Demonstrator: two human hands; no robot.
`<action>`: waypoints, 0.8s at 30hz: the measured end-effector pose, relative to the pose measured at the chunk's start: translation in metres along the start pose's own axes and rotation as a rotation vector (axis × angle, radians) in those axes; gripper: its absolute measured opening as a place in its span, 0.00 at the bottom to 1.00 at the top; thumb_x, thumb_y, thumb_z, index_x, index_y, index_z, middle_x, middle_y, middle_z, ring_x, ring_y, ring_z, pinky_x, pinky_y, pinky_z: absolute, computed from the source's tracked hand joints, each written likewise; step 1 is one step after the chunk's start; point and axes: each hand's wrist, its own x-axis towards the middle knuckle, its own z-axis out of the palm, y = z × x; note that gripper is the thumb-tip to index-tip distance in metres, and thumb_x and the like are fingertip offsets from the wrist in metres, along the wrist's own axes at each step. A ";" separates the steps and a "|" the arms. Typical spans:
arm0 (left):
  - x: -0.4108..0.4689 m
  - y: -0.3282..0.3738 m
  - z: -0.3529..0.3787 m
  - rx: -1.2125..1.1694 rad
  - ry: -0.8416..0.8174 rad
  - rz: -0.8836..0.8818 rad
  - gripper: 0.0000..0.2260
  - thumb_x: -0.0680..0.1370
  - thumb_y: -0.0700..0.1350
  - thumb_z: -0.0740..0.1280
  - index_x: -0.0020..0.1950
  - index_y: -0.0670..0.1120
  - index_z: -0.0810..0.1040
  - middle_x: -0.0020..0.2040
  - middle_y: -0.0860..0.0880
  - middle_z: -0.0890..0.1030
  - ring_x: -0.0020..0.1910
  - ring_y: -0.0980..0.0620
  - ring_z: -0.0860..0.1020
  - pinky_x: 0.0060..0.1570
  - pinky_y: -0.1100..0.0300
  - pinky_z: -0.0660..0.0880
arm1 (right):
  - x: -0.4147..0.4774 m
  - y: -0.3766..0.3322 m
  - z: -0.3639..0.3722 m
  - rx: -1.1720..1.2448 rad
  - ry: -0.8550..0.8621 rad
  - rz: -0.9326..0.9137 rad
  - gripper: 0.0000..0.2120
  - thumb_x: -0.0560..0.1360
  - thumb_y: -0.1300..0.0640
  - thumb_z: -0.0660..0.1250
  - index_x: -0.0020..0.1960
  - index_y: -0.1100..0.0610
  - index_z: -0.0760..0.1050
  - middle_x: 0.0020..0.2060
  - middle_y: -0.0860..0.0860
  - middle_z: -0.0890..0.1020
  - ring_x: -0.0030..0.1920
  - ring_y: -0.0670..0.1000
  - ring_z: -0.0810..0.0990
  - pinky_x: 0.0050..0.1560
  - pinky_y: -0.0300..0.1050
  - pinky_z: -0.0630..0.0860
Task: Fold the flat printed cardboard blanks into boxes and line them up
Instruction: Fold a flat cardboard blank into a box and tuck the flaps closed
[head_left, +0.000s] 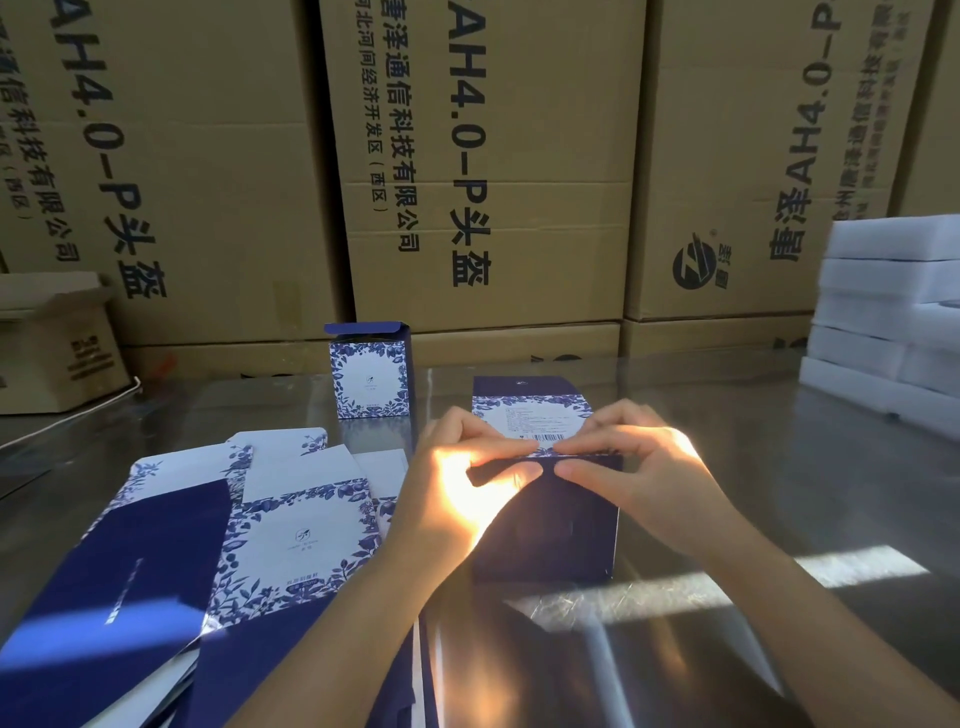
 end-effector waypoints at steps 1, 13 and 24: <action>-0.001 0.001 0.001 -0.002 0.009 0.010 0.10 0.69 0.47 0.73 0.50 0.53 0.83 0.43 0.55 0.74 0.48 0.59 0.73 0.50 0.67 0.69 | -0.001 -0.001 0.001 -0.032 0.020 -0.020 0.07 0.67 0.55 0.77 0.41 0.43 0.84 0.41 0.36 0.78 0.50 0.41 0.74 0.49 0.27 0.65; 0.000 0.006 0.003 0.098 0.070 0.099 0.03 0.70 0.42 0.74 0.44 0.46 0.86 0.39 0.54 0.76 0.44 0.53 0.74 0.48 0.51 0.71 | -0.009 -0.009 0.014 -0.086 0.123 -0.198 0.05 0.69 0.61 0.75 0.42 0.51 0.85 0.40 0.37 0.83 0.47 0.40 0.80 0.56 0.45 0.73; -0.001 -0.009 -0.003 0.104 -0.133 0.056 0.19 0.68 0.43 0.77 0.52 0.61 0.77 0.57 0.67 0.74 0.62 0.69 0.67 0.61 0.77 0.58 | -0.008 0.000 0.007 -0.363 -0.115 -0.222 0.27 0.67 0.53 0.76 0.65 0.48 0.75 0.57 0.34 0.72 0.60 0.33 0.65 0.60 0.20 0.53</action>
